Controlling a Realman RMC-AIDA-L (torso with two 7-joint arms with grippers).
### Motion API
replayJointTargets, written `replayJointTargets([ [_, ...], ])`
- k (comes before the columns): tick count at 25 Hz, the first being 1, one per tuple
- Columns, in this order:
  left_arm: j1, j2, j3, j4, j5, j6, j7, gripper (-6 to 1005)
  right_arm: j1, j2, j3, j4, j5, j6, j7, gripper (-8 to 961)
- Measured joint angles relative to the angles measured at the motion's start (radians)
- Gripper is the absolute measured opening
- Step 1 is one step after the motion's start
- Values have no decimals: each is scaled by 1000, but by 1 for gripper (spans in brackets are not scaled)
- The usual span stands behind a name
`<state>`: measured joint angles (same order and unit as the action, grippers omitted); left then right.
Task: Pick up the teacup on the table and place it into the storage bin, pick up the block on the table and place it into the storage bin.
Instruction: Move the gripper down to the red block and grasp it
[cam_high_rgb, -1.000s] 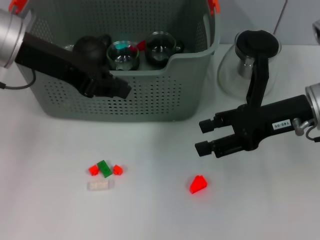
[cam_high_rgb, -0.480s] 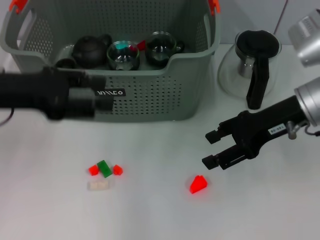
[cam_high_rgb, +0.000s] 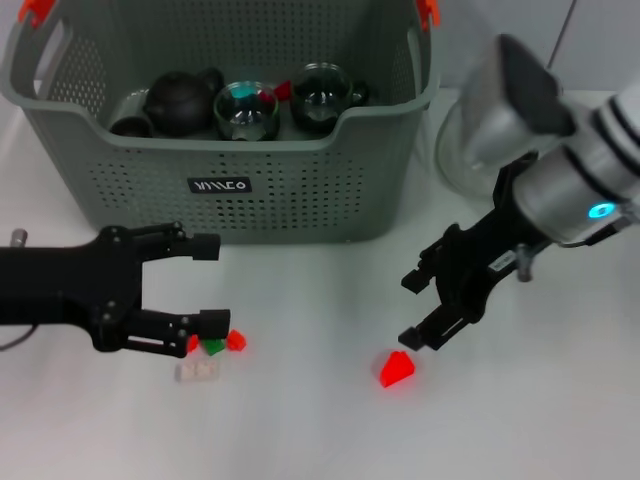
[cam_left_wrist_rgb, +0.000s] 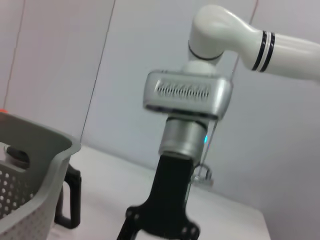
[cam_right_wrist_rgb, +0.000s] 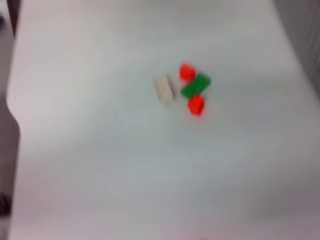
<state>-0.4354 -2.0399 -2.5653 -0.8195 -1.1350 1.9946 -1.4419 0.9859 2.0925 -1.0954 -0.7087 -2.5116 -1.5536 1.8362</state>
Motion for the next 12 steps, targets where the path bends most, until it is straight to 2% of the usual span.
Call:
replayJointTargets([
  [5, 8, 6, -7, 76, 0, -1, 53, 952, 45, 11, -156, 7, -10, 46, 62, 824],
  [12, 16, -1, 0, 86, 9, -8, 105, 952, 66, 14, -313, -4, 28, 66, 115, 822],
])
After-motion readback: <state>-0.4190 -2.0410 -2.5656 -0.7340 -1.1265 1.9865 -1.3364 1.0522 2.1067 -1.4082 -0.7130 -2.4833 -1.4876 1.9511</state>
